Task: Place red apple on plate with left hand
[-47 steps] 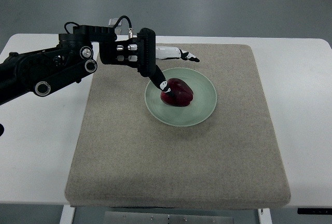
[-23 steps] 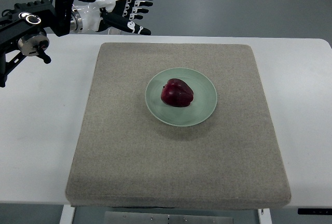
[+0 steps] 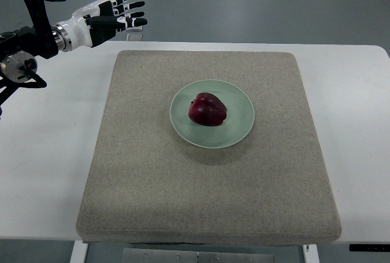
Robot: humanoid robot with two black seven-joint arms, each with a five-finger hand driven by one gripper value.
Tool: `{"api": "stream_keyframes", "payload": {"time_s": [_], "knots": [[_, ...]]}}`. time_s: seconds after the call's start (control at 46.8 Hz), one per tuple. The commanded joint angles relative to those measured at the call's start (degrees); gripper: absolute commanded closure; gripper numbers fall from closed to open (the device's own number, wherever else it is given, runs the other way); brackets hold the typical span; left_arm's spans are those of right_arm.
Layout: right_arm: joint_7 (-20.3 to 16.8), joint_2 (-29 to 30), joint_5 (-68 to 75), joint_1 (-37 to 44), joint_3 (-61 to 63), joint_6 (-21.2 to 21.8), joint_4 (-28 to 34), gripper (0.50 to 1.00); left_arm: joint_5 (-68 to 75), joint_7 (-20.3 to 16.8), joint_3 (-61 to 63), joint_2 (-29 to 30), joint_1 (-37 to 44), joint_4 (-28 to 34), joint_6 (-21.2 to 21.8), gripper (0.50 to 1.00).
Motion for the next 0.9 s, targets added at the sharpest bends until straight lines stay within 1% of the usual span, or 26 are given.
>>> {"api": "stream_keyframes", "payload": {"time_s": [0.0, 0.107, 0.171, 0.257, 0.321, 0.385, 0.513, 0.62, 0.77, 0.876], "knots": [[0.0, 0.0, 0.0, 0.01, 0.0, 0.07, 0.0, 0.536, -5.9, -0.01, 0.05, 1.17, 0.25, 0.02, -1.15, 0.5], [0.0, 0.0, 0.0, 0.01, 0.0, -0.02, 0.0, 0.536, -9.86, 0.08, 0.14, 1.35, 0.25, 1.51, -3.79, 0.5], [0.0, 0.0, 0.0, 0.01, 0.0, 0.07, 0.0, 0.536, -11.7, 0.26, -0.21, 1.26, 0.6, 3.88, -5.63, 0.5], [0.0, 0.0, 0.0, 0.01, 0.0, -0.02, 0.0, 0.536, -14.08, 1.66, -1.88, 0.73, 1.04, 7.83, -8.88, 0.5], [0.0, 0.0, 0.0, 0.01, 0.0, -0.02, 0.0, 0.536, -14.52, 4.38, -3.55, 0.56, 1.13, 9.42, -11.26, 0.5], [0.0, 0.0, 0.0, 0.01, 0.0, -0.02, 0.0, 0.536, -14.79, 7.37, -5.39, 0.47, 1.13, 10.13, -12.23, 0.5], [0.0, 0.0, 0.0, 0.01, 0.0, -0.02, 0.0, 0.536, -14.87, 11.24, -9.26, -0.14, 1.48, 11.8, -12.87, 0.5], [0.0, 0.0, 0.0, 0.01, 0.0, -0.02, 0.0, 0.536, -15.93, 14.49, -12.25, -1.38, 2.09, 11.89, -12.87, 0.5], [0.0, 0.0, 0.0, 0.01, 0.0, -0.02, 0.0, 0.536, -21.46, 20.38, -15.85, -2.96, 4.11, 11.97, -12.87, 0.5], [0.0, 0.0, 0.0, 0.01, 0.0, -0.02, 0.0, 0.536, -25.94, 23.46, -16.12, -2.96, 4.9, 11.97, -12.87, 0.5]]}}
